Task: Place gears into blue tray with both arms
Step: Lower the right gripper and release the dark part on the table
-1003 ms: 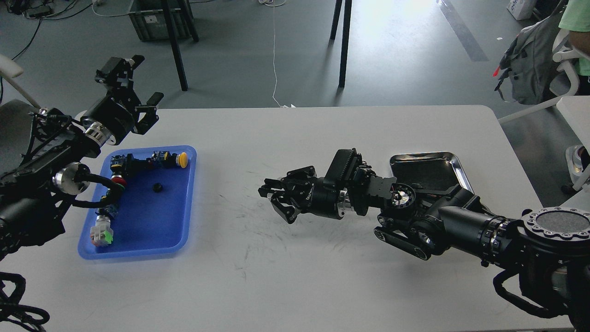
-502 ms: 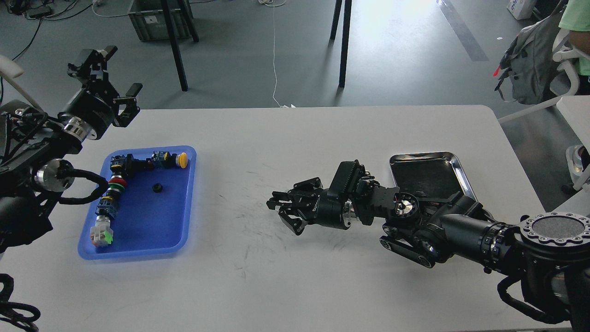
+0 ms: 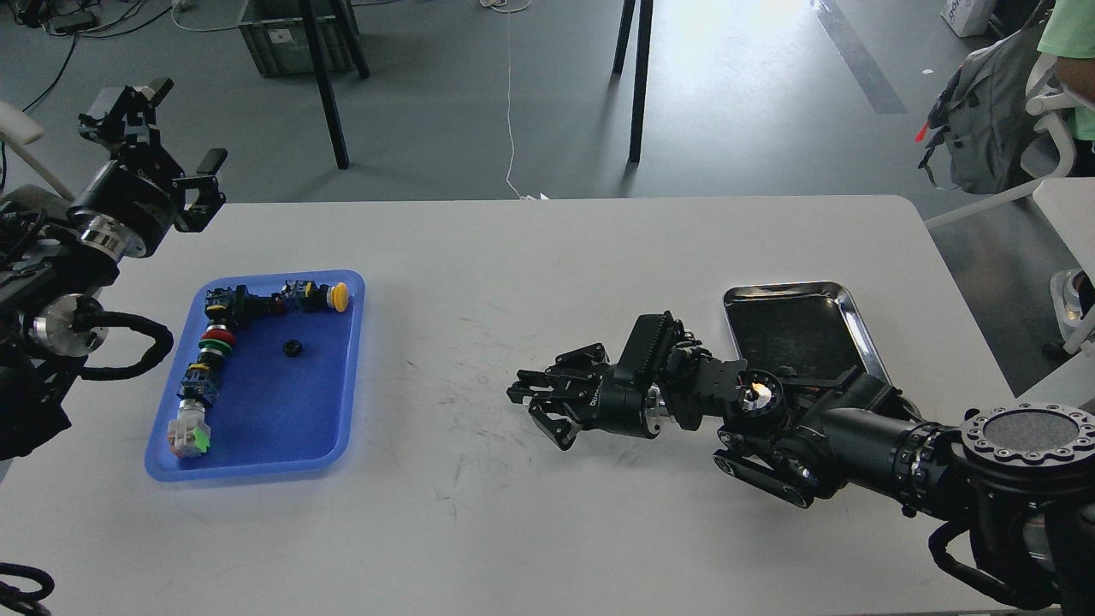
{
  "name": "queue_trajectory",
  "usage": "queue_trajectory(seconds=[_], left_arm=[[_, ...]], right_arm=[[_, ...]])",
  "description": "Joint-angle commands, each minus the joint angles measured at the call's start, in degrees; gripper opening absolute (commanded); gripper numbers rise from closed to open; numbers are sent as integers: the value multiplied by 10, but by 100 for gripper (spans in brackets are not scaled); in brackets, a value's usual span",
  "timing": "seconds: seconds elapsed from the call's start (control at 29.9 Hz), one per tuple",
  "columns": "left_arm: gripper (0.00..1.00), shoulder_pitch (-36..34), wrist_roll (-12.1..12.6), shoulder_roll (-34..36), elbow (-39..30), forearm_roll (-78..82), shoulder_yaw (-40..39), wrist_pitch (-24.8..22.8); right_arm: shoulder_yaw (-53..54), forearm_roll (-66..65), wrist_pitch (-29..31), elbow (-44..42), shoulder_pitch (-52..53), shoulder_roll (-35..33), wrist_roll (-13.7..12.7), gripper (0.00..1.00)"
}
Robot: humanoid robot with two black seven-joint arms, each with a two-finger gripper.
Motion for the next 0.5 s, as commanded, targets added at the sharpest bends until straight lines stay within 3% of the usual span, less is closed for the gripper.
queue_trajectory(seconds=[0.0,0.47], left_arm=[[99,0,0,-1,0,3,1,0],[99,1,0,-1,-3,5,2,0]], right_arm=[[-9,-1,-5,0,1,0,0,1],[-8,0,-30,10,0,0,0,2]])
